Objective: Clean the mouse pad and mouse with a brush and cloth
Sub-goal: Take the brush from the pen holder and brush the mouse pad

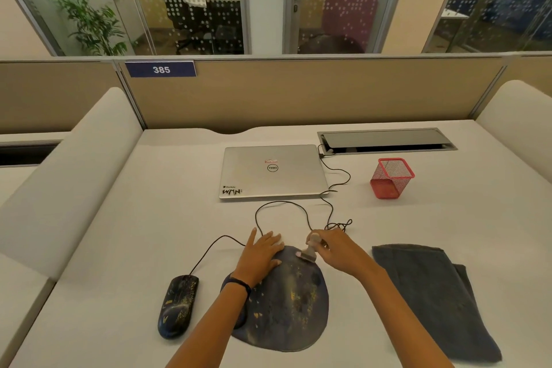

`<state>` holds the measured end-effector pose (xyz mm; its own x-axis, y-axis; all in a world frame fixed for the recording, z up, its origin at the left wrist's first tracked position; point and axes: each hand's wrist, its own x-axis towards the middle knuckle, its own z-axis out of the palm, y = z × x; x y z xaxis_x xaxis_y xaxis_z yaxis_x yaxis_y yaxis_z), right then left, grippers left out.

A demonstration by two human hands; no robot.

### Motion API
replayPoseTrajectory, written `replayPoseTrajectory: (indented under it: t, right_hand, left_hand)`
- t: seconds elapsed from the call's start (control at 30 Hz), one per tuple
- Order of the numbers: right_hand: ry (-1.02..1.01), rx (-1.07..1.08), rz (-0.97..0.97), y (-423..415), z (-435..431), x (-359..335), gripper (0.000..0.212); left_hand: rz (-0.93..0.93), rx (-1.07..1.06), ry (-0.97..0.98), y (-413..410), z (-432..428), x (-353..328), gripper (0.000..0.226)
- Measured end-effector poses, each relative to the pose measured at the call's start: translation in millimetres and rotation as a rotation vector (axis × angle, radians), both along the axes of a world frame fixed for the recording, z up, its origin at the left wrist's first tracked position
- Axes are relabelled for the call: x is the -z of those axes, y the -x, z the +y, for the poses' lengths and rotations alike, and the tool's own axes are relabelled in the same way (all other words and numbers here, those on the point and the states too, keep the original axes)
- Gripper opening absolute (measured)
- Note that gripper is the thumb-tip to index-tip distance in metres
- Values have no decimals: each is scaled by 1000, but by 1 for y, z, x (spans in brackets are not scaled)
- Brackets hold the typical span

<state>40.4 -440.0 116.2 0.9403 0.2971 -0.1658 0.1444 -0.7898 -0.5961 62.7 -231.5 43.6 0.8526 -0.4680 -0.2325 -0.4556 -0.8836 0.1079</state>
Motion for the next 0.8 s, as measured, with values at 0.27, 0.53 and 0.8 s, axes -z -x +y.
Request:
replayPoseTrajectory:
  t: [0.27,0.53,0.8]
  right_hand:
    - [-11,8,-40,6,-4,-5,22]
    - [16,-28,46,18,-8,-2,23]
    - [-13,46,17,32,-13,4,22]
  left_hand:
    - [59,41,-58,-10,-2,-4,41]
    - [142,77,-76,-14,0,-10,54]
    - [142,61,-33,-12,1,-7,58]
